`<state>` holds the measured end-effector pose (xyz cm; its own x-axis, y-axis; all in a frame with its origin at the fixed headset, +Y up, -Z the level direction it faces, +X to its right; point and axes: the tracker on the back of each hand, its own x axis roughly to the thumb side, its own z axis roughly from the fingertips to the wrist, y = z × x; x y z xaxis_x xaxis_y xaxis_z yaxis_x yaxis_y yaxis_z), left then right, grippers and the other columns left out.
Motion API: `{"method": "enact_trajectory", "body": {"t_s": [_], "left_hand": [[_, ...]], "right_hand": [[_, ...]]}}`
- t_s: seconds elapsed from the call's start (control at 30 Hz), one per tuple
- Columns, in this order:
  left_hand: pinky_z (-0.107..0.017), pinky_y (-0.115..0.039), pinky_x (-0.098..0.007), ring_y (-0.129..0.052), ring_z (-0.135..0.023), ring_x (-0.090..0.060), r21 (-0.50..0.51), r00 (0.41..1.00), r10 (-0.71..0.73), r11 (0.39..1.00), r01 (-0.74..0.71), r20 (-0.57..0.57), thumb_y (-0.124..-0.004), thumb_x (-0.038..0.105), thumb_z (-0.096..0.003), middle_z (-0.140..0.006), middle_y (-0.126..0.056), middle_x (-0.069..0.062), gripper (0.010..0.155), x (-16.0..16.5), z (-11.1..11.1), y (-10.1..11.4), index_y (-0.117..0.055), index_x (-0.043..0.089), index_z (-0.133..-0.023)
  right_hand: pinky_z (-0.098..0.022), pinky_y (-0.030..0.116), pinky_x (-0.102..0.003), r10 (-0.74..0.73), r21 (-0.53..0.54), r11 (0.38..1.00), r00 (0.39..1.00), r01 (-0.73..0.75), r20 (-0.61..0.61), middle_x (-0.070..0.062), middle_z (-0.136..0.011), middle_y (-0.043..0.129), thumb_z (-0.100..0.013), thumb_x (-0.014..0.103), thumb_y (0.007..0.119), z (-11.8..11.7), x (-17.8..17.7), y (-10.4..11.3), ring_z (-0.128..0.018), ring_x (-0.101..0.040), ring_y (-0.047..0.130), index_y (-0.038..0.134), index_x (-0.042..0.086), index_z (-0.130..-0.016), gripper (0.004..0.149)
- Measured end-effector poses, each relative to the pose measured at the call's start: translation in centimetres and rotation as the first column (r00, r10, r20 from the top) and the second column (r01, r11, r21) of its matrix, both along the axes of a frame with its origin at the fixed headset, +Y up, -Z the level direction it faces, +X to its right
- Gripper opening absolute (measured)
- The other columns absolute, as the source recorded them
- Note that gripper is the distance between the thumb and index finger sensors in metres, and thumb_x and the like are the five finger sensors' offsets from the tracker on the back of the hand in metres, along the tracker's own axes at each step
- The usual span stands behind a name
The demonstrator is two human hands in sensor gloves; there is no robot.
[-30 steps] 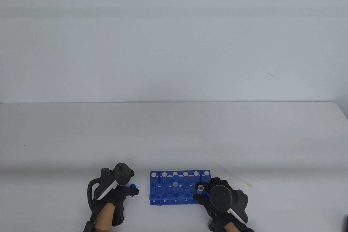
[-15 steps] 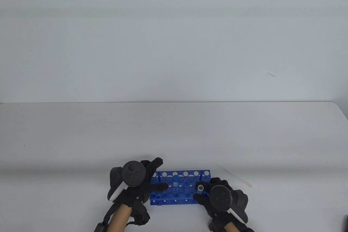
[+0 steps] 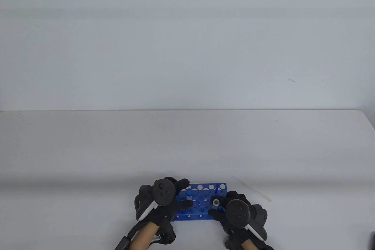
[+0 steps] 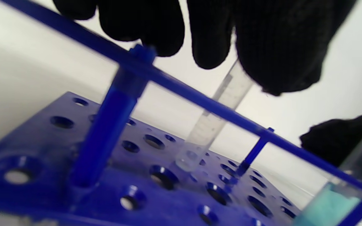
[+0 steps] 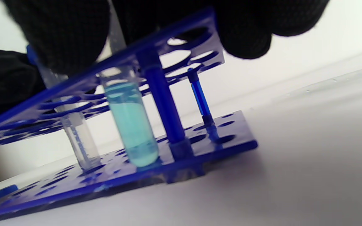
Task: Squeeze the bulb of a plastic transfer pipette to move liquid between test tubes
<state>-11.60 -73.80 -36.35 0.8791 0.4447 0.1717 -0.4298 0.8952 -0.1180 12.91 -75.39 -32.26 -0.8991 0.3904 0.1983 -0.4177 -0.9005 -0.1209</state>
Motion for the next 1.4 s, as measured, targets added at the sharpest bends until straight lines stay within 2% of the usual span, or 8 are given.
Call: {"method": "enact_trajectory", "body": {"t_s": [0.2, 0.57, 0.73, 0.9, 1.0, 1.2, 1.3, 1.4], "left_hand": [[-0.079, -0.043, -0.057, -0.051, -0.095, -0.026, 0.045, 0.998, -0.063, 0.997, 0.064, -0.027, -0.082, 0.057, -0.0388, -0.110, -0.055, -0.002, 0.062, 0.6, 0.2, -0.8, -0.071, 0.043, -0.099], [-0.080, -0.041, -0.055, -0.048, -0.095, -0.024, 0.090, 0.998, 0.002, 0.996, 0.004, -0.066, -0.080, 0.057, -0.0407, -0.108, -0.056, 0.002, 0.051, 0.5, 0.7, -1.6, -0.076, 0.044, -0.090], [-0.080, -0.041, -0.055, -0.048, -0.095, -0.024, 0.089, 0.998, 0.005, 0.996, 0.000, -0.064, -0.080, 0.057, -0.0407, -0.108, -0.056, 0.003, 0.051, 0.4, 0.7, -1.6, -0.076, 0.044, -0.090], [-0.080, -0.041, -0.055, -0.047, -0.095, -0.024, 0.090, 0.998, 0.005, 0.996, 0.000, -0.063, -0.080, 0.057, -0.0408, -0.108, -0.056, 0.003, 0.051, 0.4, 0.7, -1.6, -0.076, 0.044, -0.090], [-0.080, -0.040, -0.055, -0.047, -0.095, -0.024, 0.089, 0.998, 0.006, 0.996, 0.000, -0.061, -0.080, 0.057, -0.0410, -0.108, -0.055, 0.003, 0.051, 0.4, 0.7, -1.6, -0.076, 0.044, -0.090], [-0.080, -0.040, -0.055, -0.047, -0.095, -0.024, 0.092, 0.998, 0.004, 0.996, 0.001, -0.060, -0.080, 0.057, -0.0414, -0.108, -0.056, 0.003, 0.051, 0.4, 0.8, -1.6, -0.075, 0.044, -0.091], [-0.080, -0.040, -0.055, -0.047, -0.095, -0.024, 0.094, 0.998, 0.002, 0.996, 0.003, -0.060, -0.079, 0.058, -0.0415, -0.108, -0.055, 0.003, 0.051, 0.4, 0.8, -1.6, -0.075, 0.044, -0.091], [-0.080, -0.040, -0.055, -0.047, -0.095, -0.024, 0.093, 0.998, 0.004, 0.996, 0.001, -0.060, -0.079, 0.058, -0.0415, -0.108, -0.055, 0.003, 0.051, 0.4, 0.8, -1.6, -0.075, 0.044, -0.091]], "right_hand": [[-0.052, 0.066, -0.050, 0.002, -0.002, 1.000, 1.000, -0.002, -0.002, 0.001, -0.064, 0.079, -0.031, 0.051, 0.085, 0.0, 0.0, 0.0, -0.060, -0.029, 0.079, 0.084, 0.033, -0.075, 0.047], [-0.053, 0.065, -0.051, 0.040, -0.010, 0.999, 0.999, -0.041, -0.026, 0.000, -0.066, 0.079, -0.031, 0.049, 0.086, -0.1, -0.1, 0.3, -0.062, -0.030, 0.079, 0.084, 0.032, -0.077, 0.048], [-0.054, 0.064, -0.053, 0.056, -0.077, 0.995, 0.995, -0.062, -0.077, -0.004, -0.072, 0.079, -0.032, 0.049, 0.086, -0.3, 0.3, 1.2, -0.065, -0.033, 0.078, 0.080, 0.022, -0.088, 0.062], [-0.061, 0.054, -0.060, -0.103, -0.151, 0.984, 0.993, 0.092, -0.063, -0.018, -0.092, 0.070, -0.035, 0.053, 0.083, -0.2, 1.9, 5.5, -0.078, -0.042, 0.067, 0.068, 0.011, -0.100, 0.080], [-0.057, 0.059, -0.055, -0.205, -0.001, 0.979, 0.978, 0.206, -0.047, -0.018, -0.089, 0.076, -0.038, 0.051, 0.082, 0.4, 1.7, 9.3, -0.073, -0.040, 0.073, 0.072, 0.010, -0.098, 0.073], [-0.034, 0.077, -0.037, -0.072, 0.107, 0.991, 0.993, 0.082, -0.097, -0.007, -0.072, 0.097, -0.040, 0.045, 0.082, -0.2, -3.7, 14.7, -0.045, -0.022, 0.093, 0.079, 0.015, -0.092, 0.060], [-0.035, 0.077, -0.038, 0.055, 0.051, 0.997, 0.995, -0.051, -0.078, -0.008, -0.072, 0.097, -0.040, 0.042, 0.083, -1.4, -6.9, 15.1, -0.045, -0.023, 0.093, 0.081, 0.017, -0.091, 0.057], [-0.039, 0.076, -0.041, 0.206, 0.005, 0.978, 0.973, -0.206, -0.105, -0.008, -0.074, 0.096, -0.040, 0.040, 0.083, -2.5, -9.0, 13.7, -0.050, -0.025, 0.092, 0.081, 0.019, -0.091, 0.055]]}}
